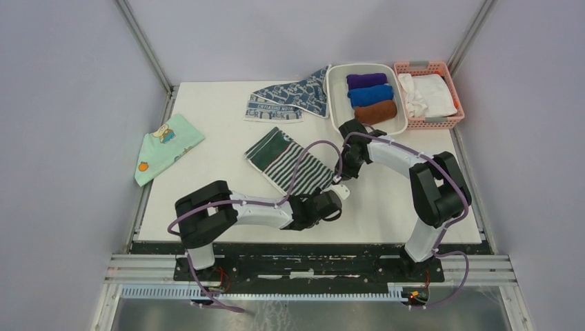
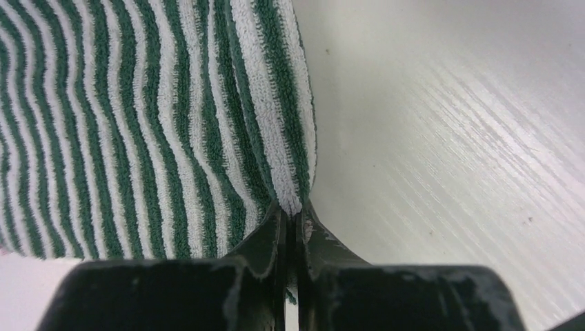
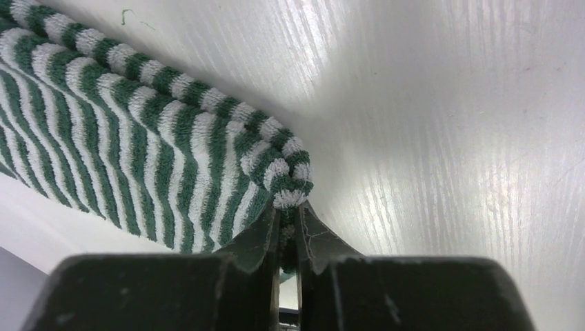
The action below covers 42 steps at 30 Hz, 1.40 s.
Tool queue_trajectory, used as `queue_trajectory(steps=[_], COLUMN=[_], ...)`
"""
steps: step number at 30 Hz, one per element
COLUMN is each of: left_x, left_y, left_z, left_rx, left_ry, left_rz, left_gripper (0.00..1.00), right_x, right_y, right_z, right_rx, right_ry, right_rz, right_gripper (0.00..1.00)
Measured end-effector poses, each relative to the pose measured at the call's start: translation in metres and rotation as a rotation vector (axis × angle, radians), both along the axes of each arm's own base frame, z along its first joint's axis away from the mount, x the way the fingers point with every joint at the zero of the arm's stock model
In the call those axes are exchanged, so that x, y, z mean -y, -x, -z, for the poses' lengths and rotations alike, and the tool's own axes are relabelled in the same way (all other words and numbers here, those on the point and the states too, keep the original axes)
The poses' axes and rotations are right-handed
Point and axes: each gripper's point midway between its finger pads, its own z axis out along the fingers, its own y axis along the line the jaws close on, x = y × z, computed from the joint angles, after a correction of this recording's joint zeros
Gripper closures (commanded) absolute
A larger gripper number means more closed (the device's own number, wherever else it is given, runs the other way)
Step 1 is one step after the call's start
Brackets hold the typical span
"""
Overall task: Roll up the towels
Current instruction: Roll the towel at the center of the board.
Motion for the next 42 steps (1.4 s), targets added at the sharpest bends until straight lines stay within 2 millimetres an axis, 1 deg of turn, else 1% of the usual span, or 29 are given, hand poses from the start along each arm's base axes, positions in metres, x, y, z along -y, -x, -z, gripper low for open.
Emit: queue_trajectory(steps=[3, 6, 8, 12, 14, 17, 20, 25, 27, 33, 42], left_x=[0.0, -0.008, -0.015, -0.025, -0.025, -0.024, -0.028, -0.036, -0.037, -0.037, -0.037], left_y=[-0.002, -0.013, -0.023, -0.034, -0.035, -0.036, -0.037, -0.038, -0.039, -0.042, -0.043], left_z=[-0.003, -0.008, -0.008, -0.004, -0.005, -0.005, -0.003, -0.003, -0.002, 0.001, 0.002], left_rx=[-0.081, -0.188, -0.274, -0.412, -0.486, -0.575, -0.66, -0.768, -0.806, -0.89, -0.945], left_ry=[0.068, 0.183, 0.274, 0.406, 0.475, 0.571, 0.671, 0.803, 0.841, 0.914, 0.947], left_rz=[0.013, -0.008, -0.042, -0.092, -0.101, -0.117, -0.152, -0.216, -0.237, -0.279, -0.316], left_gripper=[0.97, 0.97, 0.97, 0.97, 0.97, 0.97, 0.97, 0.97, 0.97, 0.97, 0.97], right_x=[0.0, -0.002, -0.003, -0.008, -0.006, -0.001, 0.002, 0.002, -0.001, -0.015, -0.032], right_y=[-0.003, -0.01, -0.016, -0.027, -0.028, -0.029, -0.025, -0.005, -0.002, -0.011, -0.022], right_z=[-0.001, -0.007, -0.016, -0.041, -0.051, -0.055, -0.046, -0.022, -0.015, -0.006, 0.002], right_rx=[0.014, 0.058, 0.104, 0.222, 0.274, 0.318, 0.322, 0.287, 0.275, 0.289, 0.312], right_ry=[-0.011, -0.032, -0.057, -0.139, -0.182, -0.235, -0.259, -0.287, -0.305, -0.377, -0.484], right_rz=[-0.017, -0.046, -0.068, -0.107, -0.113, -0.122, -0.137, -0.172, -0.185, -0.209, -0.197], right_gripper=[0.68, 0.56, 0.49, 0.42, 0.41, 0.43, 0.45, 0.49, 0.49, 0.45, 0.41])
